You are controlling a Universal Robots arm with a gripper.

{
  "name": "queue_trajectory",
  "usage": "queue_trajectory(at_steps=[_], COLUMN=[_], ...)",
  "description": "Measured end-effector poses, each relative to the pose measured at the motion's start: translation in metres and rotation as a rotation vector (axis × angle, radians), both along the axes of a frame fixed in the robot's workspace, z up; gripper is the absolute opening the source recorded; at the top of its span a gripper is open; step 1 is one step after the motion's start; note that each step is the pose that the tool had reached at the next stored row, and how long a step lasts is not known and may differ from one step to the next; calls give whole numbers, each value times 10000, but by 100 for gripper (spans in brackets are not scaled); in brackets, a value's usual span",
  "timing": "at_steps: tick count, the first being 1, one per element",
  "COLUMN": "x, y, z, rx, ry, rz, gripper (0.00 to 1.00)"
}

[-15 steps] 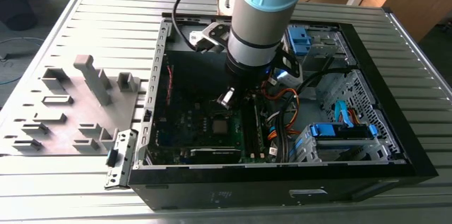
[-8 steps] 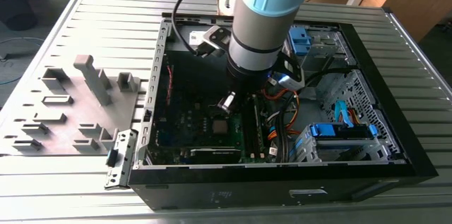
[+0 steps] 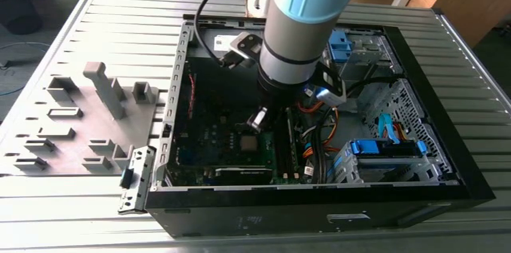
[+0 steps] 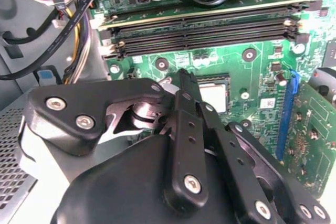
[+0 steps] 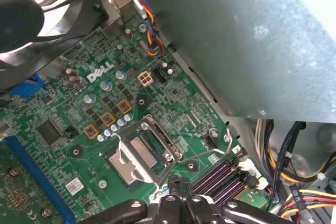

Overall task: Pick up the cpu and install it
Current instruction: 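Close the cpu cover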

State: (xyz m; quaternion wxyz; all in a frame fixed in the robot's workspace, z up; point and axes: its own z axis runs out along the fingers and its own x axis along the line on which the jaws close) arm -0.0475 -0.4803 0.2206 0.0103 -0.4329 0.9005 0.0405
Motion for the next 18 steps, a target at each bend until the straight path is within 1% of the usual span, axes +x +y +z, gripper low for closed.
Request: queue_trajectory(at_steps=[6,12,18], x=[4,58,60], y=[-33,-36,-33], z=[0,-2,-10], rx=[0,-9,-10], ry=[0,3,3], rz=[0,0,0], gripper=[11,11,11])
